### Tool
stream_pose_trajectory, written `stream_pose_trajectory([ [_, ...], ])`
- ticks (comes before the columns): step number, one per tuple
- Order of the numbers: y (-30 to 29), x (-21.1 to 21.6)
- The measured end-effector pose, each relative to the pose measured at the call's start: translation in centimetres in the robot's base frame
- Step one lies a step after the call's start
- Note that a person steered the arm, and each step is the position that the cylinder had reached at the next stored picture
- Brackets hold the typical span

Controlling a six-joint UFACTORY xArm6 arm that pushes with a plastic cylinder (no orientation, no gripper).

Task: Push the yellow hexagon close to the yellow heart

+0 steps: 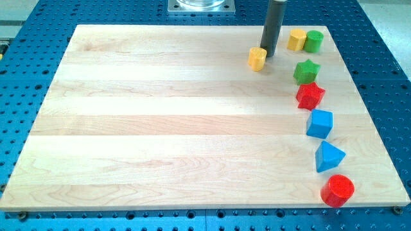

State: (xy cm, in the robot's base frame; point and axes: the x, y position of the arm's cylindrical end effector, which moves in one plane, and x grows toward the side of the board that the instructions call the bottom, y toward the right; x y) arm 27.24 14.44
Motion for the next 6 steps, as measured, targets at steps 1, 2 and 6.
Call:
stream_pose_trajectory([
  [1, 0.6, -3.7],
  [2, 4.4, -5.8],
  [6, -1.8, 1.5],
])
